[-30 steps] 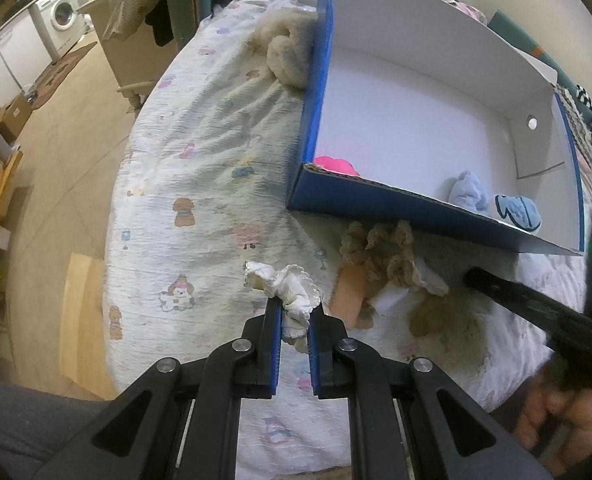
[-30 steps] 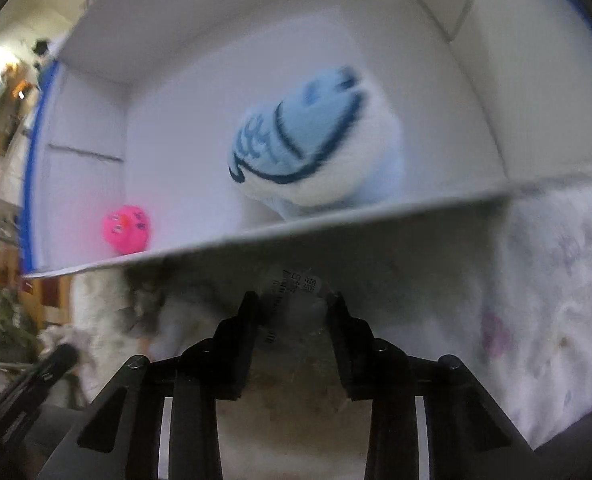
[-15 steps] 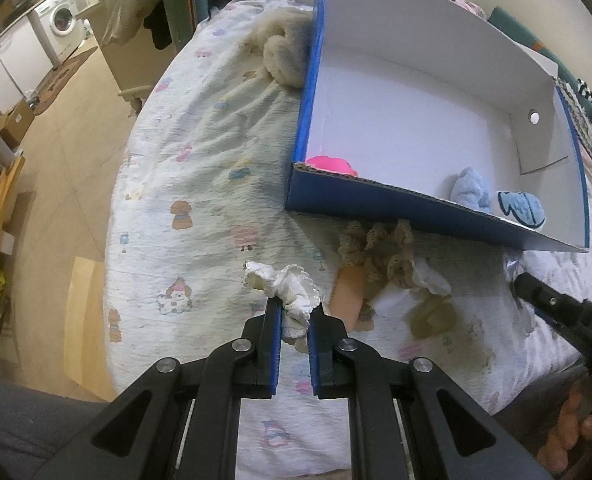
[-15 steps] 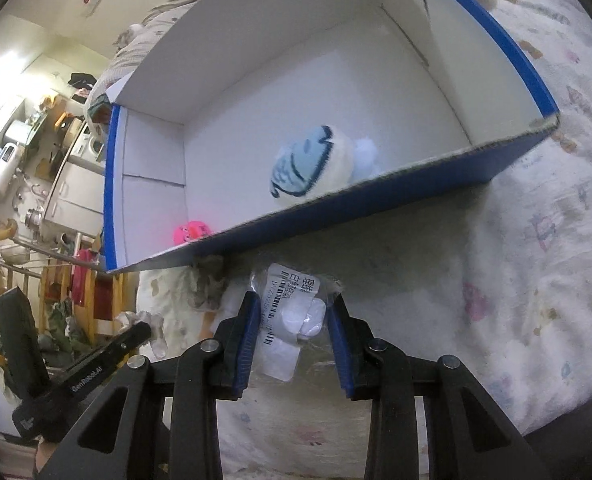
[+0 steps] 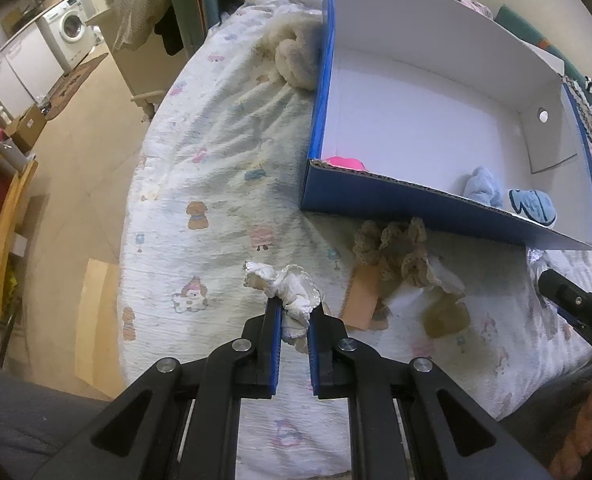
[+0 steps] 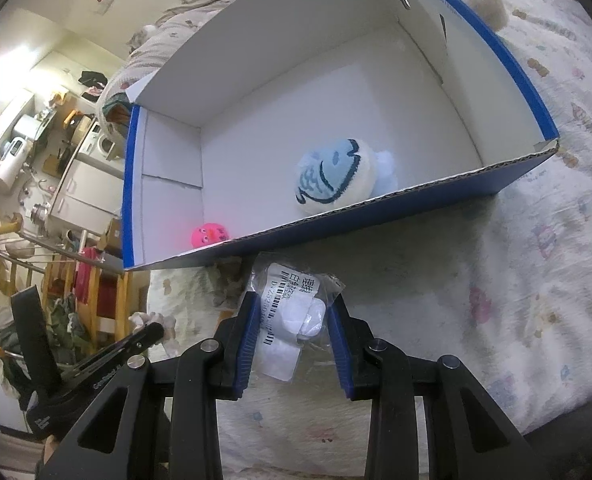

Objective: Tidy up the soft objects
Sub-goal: 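Carry the tissue and plastic-wrapped item over the box with both tools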

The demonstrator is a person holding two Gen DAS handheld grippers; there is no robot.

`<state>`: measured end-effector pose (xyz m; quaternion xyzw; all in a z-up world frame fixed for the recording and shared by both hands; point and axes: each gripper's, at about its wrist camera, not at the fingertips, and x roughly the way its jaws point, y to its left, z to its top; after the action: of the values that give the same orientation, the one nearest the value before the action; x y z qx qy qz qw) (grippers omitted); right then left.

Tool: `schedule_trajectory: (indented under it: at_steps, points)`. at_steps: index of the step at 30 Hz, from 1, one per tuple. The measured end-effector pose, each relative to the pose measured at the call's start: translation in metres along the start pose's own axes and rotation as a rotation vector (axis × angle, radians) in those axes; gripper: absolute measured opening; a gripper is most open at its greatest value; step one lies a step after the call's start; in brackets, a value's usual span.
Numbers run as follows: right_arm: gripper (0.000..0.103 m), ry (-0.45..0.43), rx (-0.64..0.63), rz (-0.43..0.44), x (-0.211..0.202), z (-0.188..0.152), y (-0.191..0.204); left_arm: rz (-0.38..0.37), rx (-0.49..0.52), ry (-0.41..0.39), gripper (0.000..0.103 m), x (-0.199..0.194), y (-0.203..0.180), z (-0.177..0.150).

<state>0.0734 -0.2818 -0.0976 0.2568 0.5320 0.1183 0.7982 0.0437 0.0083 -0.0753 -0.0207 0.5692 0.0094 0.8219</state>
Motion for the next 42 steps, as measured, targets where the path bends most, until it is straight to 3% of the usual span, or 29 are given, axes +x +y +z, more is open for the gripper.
schedule_trajectory:
  at_steps: [11,21,31,42]
  points:
    - [0.036,-0.012,-0.004,0.016,-0.009,-0.006,0.001,0.015,-0.001,-0.03,0.01,-0.008,0.0,0.001]
    - [0.036,-0.071,-0.055,0.049,-0.038,-0.003,0.012,0.024,-0.024,-0.208,0.01,-0.056,0.004,0.021]
    - [0.036,-0.115,-0.083,0.084,-0.06,0.021,0.022,-0.023,0.026,-0.289,0.01,-0.085,-0.022,0.056]
    - [0.036,-0.15,-0.11,0.062,-0.065,0.065,0.025,-0.024,0.104,-0.303,0.01,-0.073,-0.051,0.099]
